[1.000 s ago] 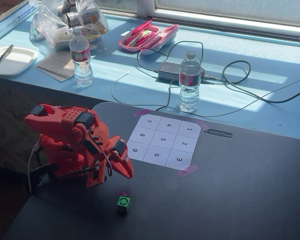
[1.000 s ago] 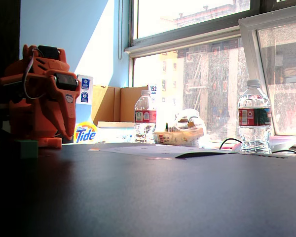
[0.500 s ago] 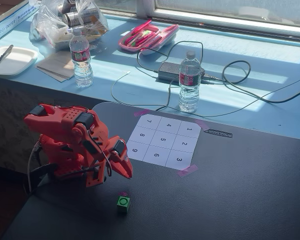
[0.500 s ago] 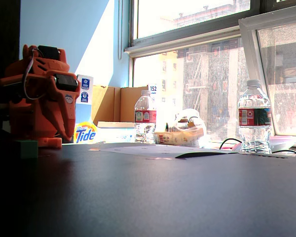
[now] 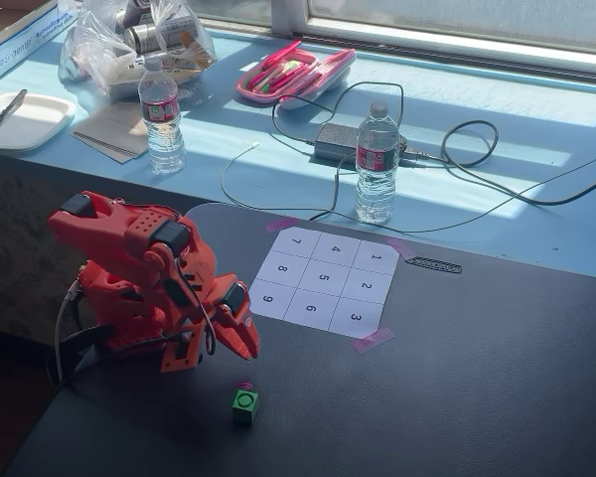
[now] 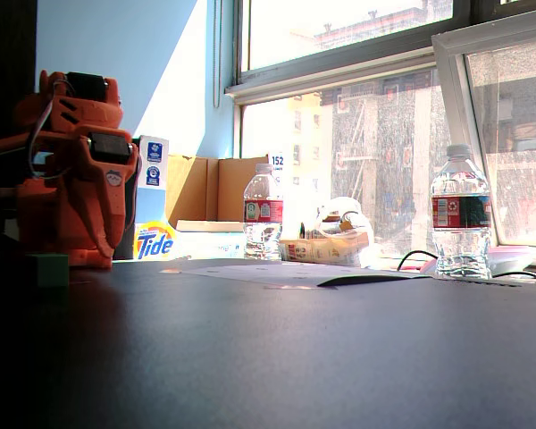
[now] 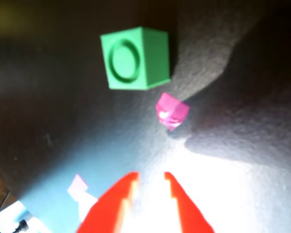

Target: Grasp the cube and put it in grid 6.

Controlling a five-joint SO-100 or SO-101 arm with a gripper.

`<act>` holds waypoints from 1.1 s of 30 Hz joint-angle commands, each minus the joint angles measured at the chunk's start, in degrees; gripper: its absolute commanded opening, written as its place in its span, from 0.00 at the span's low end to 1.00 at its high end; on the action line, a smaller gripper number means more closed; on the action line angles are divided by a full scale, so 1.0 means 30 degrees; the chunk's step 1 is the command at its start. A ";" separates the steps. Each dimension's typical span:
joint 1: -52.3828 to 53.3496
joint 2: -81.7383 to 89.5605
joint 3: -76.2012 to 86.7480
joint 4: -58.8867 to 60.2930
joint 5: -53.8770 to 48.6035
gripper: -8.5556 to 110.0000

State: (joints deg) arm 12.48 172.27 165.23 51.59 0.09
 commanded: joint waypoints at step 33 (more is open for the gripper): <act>0.5273 -1.8809 -1.3623 0.2959 -0.7646 0.32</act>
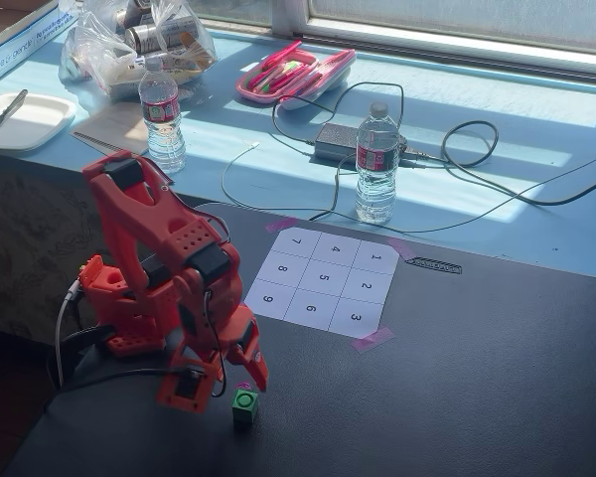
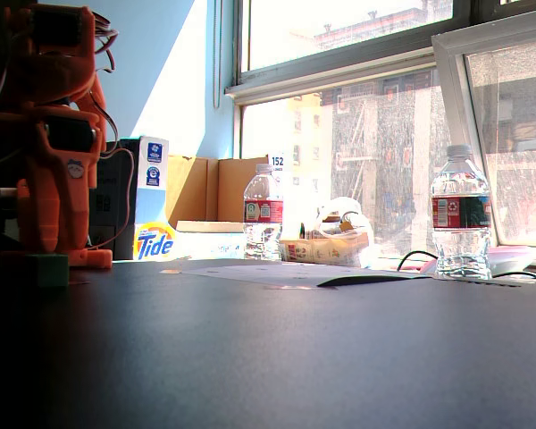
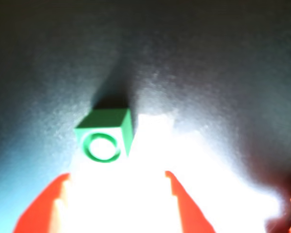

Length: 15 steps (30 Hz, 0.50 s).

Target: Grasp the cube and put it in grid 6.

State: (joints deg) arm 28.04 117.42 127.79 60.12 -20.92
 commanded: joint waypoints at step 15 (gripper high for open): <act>0.1260 -0.3574 -0.3545 -0.0146 -0.1260 0.32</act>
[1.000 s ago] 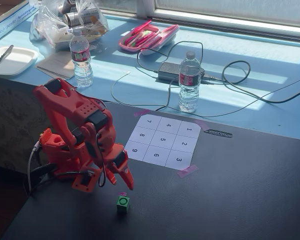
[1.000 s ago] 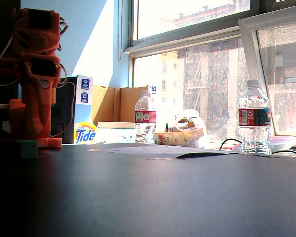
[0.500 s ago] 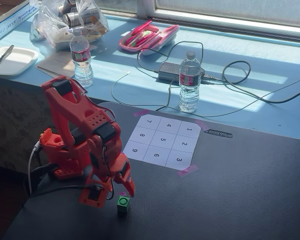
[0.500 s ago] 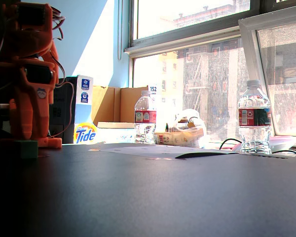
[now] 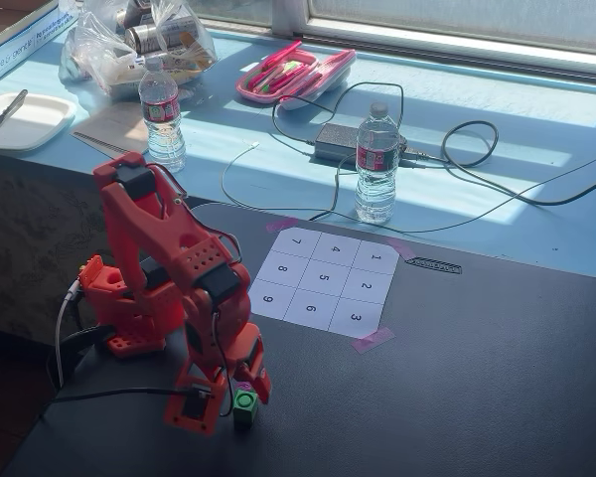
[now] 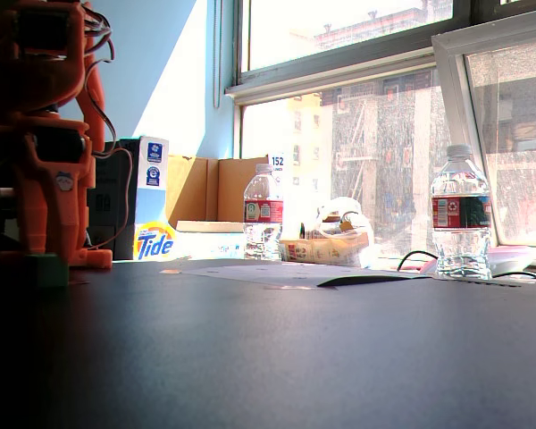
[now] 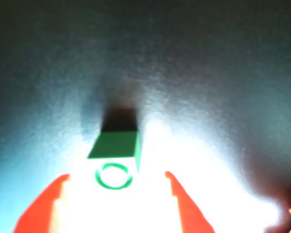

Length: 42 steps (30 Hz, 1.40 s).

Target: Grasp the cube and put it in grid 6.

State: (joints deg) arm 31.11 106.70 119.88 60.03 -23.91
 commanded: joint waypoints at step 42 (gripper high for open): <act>-0.7031 0.0264 -1.2100 0.9463 0.2900 0.07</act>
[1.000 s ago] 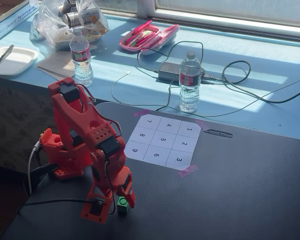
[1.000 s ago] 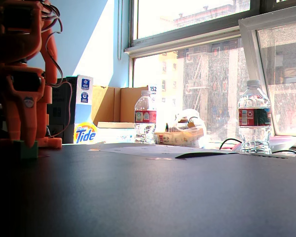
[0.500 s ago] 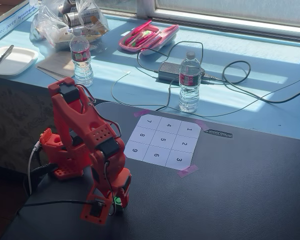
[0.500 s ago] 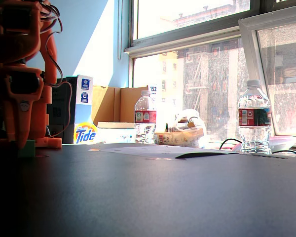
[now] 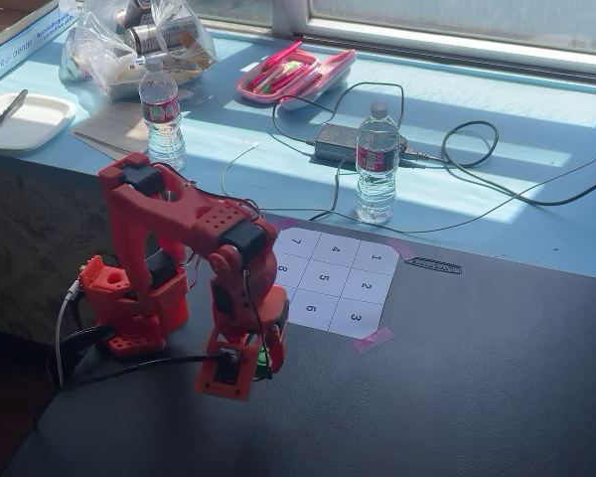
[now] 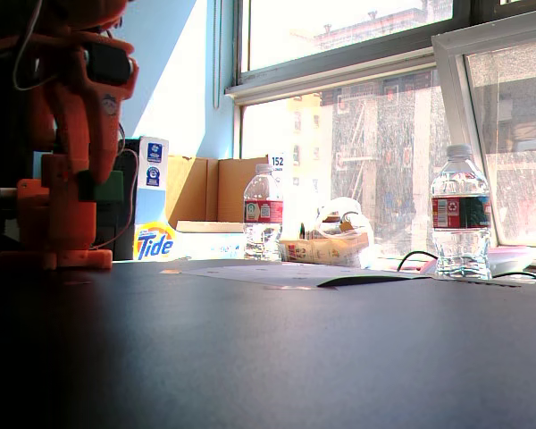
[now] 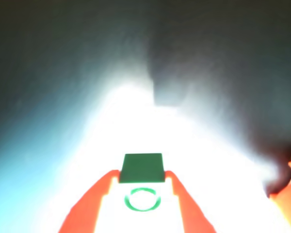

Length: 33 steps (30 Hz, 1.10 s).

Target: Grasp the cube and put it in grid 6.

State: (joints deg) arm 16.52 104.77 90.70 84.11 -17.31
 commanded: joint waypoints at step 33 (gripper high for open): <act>-1.2803 -0.3838 -0.0615 -0.1641 0.4775 0.07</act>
State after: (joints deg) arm -22.85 92.99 88.68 80.16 -2.46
